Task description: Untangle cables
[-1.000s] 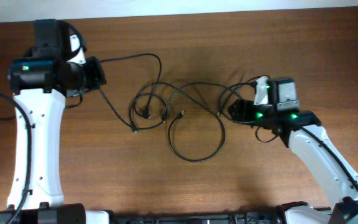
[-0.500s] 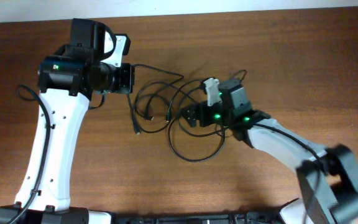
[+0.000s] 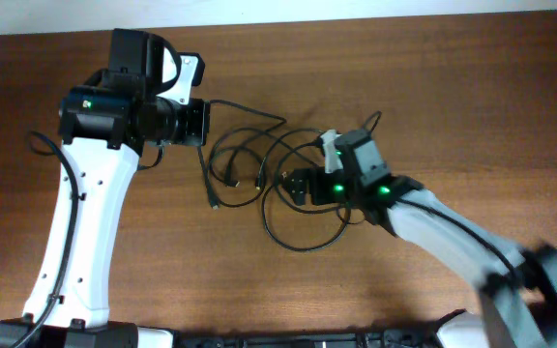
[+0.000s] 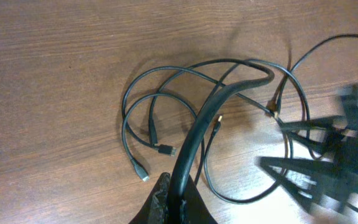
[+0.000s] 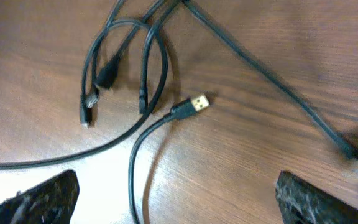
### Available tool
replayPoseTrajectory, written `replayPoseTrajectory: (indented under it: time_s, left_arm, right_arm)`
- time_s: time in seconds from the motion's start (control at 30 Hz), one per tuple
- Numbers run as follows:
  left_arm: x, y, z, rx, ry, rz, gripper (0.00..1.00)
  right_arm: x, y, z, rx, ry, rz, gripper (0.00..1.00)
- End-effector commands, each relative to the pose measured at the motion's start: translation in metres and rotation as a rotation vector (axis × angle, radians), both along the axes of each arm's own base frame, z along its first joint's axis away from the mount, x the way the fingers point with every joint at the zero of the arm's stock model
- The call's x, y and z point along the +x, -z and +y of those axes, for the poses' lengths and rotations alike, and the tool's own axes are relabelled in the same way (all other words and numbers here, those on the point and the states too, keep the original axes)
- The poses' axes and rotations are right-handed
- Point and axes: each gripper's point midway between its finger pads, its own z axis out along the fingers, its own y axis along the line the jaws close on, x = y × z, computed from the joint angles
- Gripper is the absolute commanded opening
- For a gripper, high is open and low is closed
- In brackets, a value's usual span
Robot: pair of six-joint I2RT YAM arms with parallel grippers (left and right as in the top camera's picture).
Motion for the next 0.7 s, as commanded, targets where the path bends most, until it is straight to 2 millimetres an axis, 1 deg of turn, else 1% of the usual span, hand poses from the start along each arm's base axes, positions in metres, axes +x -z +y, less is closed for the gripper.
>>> replayPoseTrajectory:
  time_s: [0.0, 0.03, 0.07, 0.13, 0.23, 0.3, 0.33, 0.37, 0.4, 0.43, 0.47, 0.5, 0.53, 0.57, 0.6, 0.67]
  left_arm:
    - [0.003, -0.005, -0.003, -0.006, 0.021, -0.015, 0.0]
    - [0.003, -0.005, -0.003, -0.006, 0.021, -0.015, 0.0]
    - [0.003, -0.005, -0.003, -0.006, 0.021, -0.016, 0.0]
    - [0.003, -0.005, -0.003, -0.006, 0.021, -0.016, 0.0]
    - [0.003, -0.005, -0.003, -0.006, 0.021, -0.015, 0.0]
    - [0.003, -0.005, -0.003, -0.006, 0.021, -0.015, 0.0]
    - [0.003, -0.005, -0.003, -0.006, 0.021, -0.015, 0.0]
    - [0.003, -0.005, -0.003, -0.006, 0.021, -0.015, 0.0]
    - [0.003, -0.005, -0.003, -0.006, 0.021, -0.015, 0.0]
    - [0.003, -0.005, -0.003, -0.006, 0.021, -0.015, 0.0]
    - [0.003, -0.005, -0.003, -0.006, 0.021, -0.016, 0.0]
    - [0.003, -0.005, -0.003, -0.006, 0.021, -0.016, 0.0]
    - [0.003, -0.005, -0.004, -0.01, 0.023, -0.015, 0.0]
    - [0.002, -0.005, -0.006, -0.018, 0.027, -0.014, 0.0]
    - [0.001, -0.006, -0.008, -0.032, 0.035, -0.012, 0.0]
    - [0.001, -0.006, -0.011, -0.045, 0.042, -0.01, 0.0]
  right_arm:
    - [0.004, -0.034, -0.055, -0.206, 0.189, -0.127, 0.99]
    - [-0.005, -0.037, -0.074, -0.285, 0.222, -0.13, 0.98]
    - [-0.013, -0.037, -0.086, -0.352, 0.215, -0.129, 0.99]
    - [-0.028, -0.027, -0.103, -0.47, 0.162, -0.094, 0.99]
    - [-0.046, -0.011, -0.123, -0.591, 0.14, -0.013, 0.99]
    - [-0.047, -0.009, -0.119, -0.576, 0.13, -0.005, 0.99]
    - [-0.045, -0.011, -0.112, -0.54, 0.117, -0.012, 0.99]
    - [-0.043, -0.014, -0.099, -0.477, 0.093, -0.022, 0.99]
    - [-0.039, -0.02, -0.077, -0.364, 0.045, -0.04, 0.99]
    - [-0.036, -0.03, -0.055, -0.257, -0.005, -0.064, 0.99]
    - [-0.033, -0.045, -0.03, -0.125, -0.073, -0.103, 0.99]
    - [-0.032, -0.056, -0.016, -0.055, -0.111, -0.132, 1.0]
    - [-0.029, -0.072, 0.002, 0.042, -0.17, -0.181, 0.96]
    - [-0.027, -0.085, 0.016, 0.112, -0.218, -0.226, 0.92]
    - [-0.025, -0.092, 0.024, 0.144, -0.242, -0.256, 0.92]
    - [-0.016, -0.096, 0.037, 0.163, -0.258, -0.311, 0.92]
